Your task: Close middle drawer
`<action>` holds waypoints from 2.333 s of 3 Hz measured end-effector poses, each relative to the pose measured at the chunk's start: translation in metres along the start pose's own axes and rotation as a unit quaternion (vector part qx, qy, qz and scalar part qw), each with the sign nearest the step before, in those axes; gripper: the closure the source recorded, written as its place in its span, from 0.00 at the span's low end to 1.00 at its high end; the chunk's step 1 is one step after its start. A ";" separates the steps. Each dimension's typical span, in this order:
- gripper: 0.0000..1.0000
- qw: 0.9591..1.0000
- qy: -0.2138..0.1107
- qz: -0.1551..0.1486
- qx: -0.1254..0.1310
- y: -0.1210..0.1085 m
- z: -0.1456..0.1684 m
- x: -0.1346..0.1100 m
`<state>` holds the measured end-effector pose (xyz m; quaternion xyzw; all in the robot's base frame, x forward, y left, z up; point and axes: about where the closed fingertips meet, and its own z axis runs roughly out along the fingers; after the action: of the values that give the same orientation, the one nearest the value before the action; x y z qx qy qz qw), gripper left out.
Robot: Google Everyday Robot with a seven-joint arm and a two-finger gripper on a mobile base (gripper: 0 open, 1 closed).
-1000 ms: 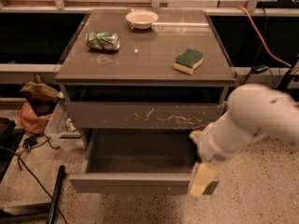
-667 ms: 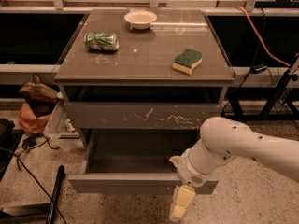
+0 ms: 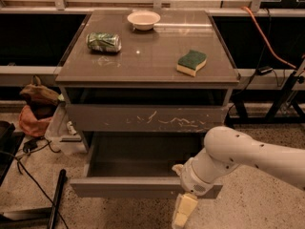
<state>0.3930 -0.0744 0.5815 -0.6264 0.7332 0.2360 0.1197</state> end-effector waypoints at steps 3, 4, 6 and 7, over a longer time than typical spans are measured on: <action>0.00 0.998 -0.010 0.035 -0.056 -0.038 0.142 0.055; 0.00 0.998 -0.004 0.036 -0.060 -0.053 0.163 0.063; 0.00 1.000 0.015 0.015 0.005 -0.116 0.152 0.059; 0.00 0.999 0.024 0.013 0.039 -0.147 0.134 0.059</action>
Offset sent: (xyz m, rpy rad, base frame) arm 0.0057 0.0267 -0.1785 0.0353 0.1469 -0.0071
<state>0.5092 -0.0741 0.4099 -0.6173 0.7526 0.1936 0.1230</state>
